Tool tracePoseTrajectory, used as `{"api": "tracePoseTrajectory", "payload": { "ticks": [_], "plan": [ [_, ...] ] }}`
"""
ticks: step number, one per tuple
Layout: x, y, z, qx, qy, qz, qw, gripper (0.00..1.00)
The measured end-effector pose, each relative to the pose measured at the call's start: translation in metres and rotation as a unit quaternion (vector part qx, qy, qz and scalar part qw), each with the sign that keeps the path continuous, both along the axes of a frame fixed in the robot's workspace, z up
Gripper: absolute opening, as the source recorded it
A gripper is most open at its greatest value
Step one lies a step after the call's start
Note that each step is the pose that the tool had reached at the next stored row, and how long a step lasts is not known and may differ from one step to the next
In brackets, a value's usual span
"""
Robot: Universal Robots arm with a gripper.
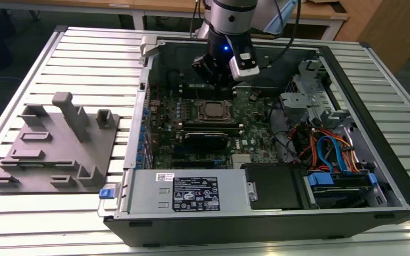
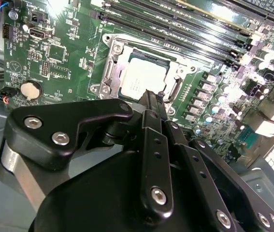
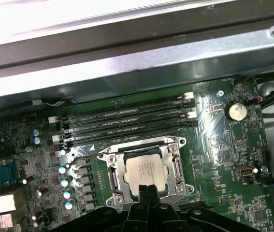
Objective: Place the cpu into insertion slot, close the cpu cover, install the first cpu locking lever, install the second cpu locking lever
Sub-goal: 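Install the first cpu locking lever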
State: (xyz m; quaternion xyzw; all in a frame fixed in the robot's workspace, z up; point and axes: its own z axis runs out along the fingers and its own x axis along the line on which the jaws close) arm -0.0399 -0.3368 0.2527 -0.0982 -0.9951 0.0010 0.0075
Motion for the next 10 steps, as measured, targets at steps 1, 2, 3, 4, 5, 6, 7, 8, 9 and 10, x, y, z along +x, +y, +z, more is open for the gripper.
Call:
{"api": "tracePoseTrajectory", "payload": {
  "ticks": [1, 2, 3, 4, 5, 6, 7, 8, 9, 10],
  "plan": [
    [0.0000, 0.0000, 0.0000, 0.0000, -0.0001, 0.000, 1.0000, 0.10],
    [0.0000, 0.0000, 0.0000, 0.0001, -0.0002, 0.000, 1.0000, 0.10],
    [0.0000, 0.0000, 0.0000, 0.0001, -0.0003, 0.000, 1.0000, 0.10],
    [0.0000, 0.0000, -0.0001, 0.0001, -0.0004, 0.000, 1.0000, 0.10],
    [0.0000, 0.0000, 0.0000, 0.0001, -0.0005, 0.000, 1.0000, 0.10],
    [0.0000, 0.0000, 0.0000, 0.0000, -0.0006, 0.000, 1.0000, 0.10],
    [0.0000, 0.0000, 0.0000, 0.0000, -0.0006, 0.000, 1.0000, 0.10],
    [-0.0001, 0.0000, 0.0000, 0.0000, -0.0006, 0.001, 1.0000, 0.10],
    [-0.0002, 0.0000, 0.0000, 0.0000, -0.0006, 0.003, 1.0000, 0.10],
    [-0.0003, 0.0000, 0.0000, 0.0000, -0.0006, 0.007, 1.0000, 0.10]
  ]
}}
